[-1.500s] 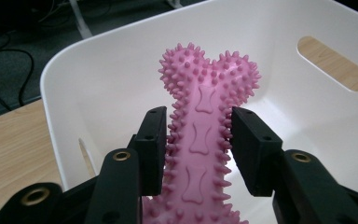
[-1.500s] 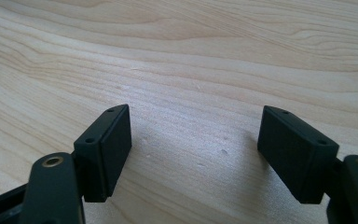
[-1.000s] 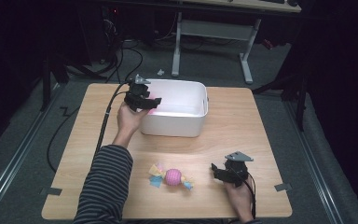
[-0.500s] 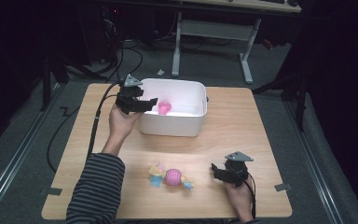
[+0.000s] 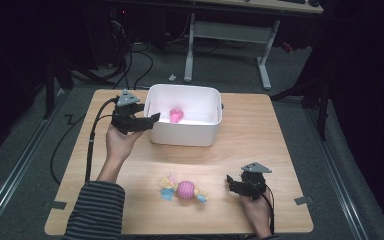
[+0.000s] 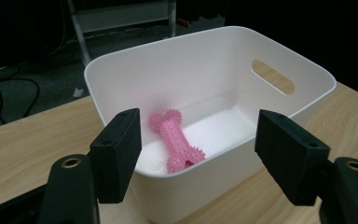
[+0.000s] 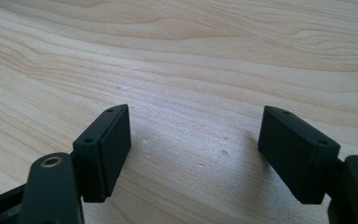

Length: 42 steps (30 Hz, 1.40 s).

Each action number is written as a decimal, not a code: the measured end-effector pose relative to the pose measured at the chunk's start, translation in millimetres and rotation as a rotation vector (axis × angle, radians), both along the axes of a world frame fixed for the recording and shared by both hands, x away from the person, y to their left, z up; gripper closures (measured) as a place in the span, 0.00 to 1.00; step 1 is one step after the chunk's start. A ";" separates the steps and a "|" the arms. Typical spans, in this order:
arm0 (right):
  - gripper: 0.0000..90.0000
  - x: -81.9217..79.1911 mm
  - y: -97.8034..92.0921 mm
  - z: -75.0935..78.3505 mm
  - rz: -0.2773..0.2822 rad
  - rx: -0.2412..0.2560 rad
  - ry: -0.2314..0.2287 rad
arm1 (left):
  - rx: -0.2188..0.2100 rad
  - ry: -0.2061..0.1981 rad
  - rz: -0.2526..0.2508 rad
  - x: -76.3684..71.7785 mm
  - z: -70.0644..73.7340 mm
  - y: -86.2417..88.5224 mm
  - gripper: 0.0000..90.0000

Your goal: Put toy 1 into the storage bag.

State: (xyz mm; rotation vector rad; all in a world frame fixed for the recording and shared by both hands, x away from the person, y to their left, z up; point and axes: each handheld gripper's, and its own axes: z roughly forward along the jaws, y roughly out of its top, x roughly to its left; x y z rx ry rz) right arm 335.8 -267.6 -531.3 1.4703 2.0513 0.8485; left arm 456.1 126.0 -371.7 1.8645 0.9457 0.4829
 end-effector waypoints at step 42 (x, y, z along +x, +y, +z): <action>0.29 -0.3 0.5 0.1 -0.006 0.002 0.002 | -0.030 0.051 0.078 -76.9 -65.0 59.0 0.31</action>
